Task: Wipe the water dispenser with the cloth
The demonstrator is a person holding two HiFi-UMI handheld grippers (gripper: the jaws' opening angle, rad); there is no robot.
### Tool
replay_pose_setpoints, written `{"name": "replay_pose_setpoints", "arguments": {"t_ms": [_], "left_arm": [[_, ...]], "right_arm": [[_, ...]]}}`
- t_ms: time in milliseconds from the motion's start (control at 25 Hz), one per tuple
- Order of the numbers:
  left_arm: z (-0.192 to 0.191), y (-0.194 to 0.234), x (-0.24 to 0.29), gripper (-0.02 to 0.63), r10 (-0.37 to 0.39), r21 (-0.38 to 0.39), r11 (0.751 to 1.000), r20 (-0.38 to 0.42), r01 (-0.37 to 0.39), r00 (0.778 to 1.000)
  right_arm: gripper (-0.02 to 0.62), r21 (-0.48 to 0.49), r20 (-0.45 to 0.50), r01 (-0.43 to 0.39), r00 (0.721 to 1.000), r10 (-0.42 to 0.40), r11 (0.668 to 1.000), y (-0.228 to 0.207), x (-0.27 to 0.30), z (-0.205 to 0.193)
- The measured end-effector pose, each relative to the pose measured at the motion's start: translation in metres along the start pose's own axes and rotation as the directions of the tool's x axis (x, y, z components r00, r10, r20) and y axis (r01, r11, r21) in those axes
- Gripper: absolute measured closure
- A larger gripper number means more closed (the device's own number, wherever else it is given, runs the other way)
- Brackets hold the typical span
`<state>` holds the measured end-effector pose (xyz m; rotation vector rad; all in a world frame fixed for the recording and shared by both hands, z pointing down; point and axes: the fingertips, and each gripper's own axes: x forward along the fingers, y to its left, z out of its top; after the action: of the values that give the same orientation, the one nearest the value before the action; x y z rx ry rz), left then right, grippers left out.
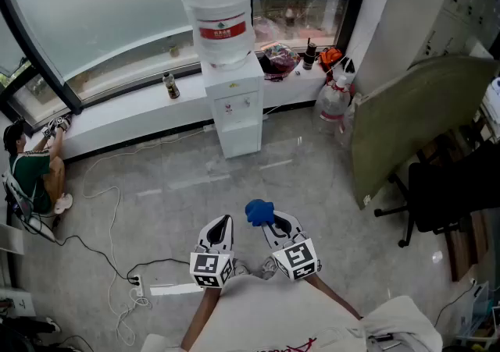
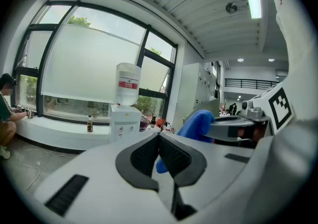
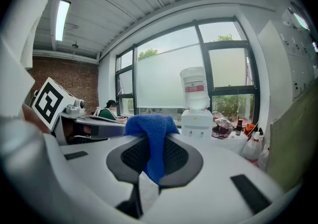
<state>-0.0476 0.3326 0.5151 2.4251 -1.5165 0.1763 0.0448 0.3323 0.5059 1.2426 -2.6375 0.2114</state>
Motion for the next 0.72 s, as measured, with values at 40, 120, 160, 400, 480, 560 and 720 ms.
{"name": "replay_pose_setpoints", "arguments": {"t_ms": [40,120,160,400,480,560,720], "left_arm": [[-0.001,-0.001,-0.001,0.594,0.002,-0.003,1.0,0.0,-0.002,1.0],[-0.001,-0.002,-0.001,0.594,0.003,-0.008,1.0,0.0,-0.003,1.0],[-0.001,-0.003,0.0,0.594,0.002,-0.008,1.0,0.001,-0.002,1.0],[-0.003,-0.01,0.005,0.594,0.013,-0.008,1.0,-0.003,-0.013,1.0],[-0.004,-0.011,0.008,0.594,0.02,-0.008,1.0,-0.005,-0.02,1.0],[-0.002,-0.013,0.012,0.594,0.029,-0.005,1.0,-0.004,-0.029,1.0],[0.0,-0.018,0.018,0.594,0.055,-0.006,0.998,0.003,-0.055,0.998]], "right_arm": [[0.542,-0.001,0.001,-0.002,1.0,0.002,1.0,0.0,-0.001,0.0],[0.542,-0.001,0.004,-0.003,1.0,0.003,1.0,0.0,-0.003,0.0],[0.541,0.001,0.005,-0.002,1.0,0.002,1.0,-0.001,-0.003,0.0],[0.541,0.025,0.018,-0.006,1.0,0.006,1.0,-0.013,-0.009,-0.002],[0.541,0.039,0.026,-0.011,1.0,0.01,0.999,-0.018,-0.011,-0.002],[0.541,0.042,0.026,-0.018,1.0,0.017,0.999,-0.023,-0.012,-0.003],[0.541,0.039,0.019,-0.031,0.999,0.03,0.999,-0.036,-0.016,-0.008]]}}
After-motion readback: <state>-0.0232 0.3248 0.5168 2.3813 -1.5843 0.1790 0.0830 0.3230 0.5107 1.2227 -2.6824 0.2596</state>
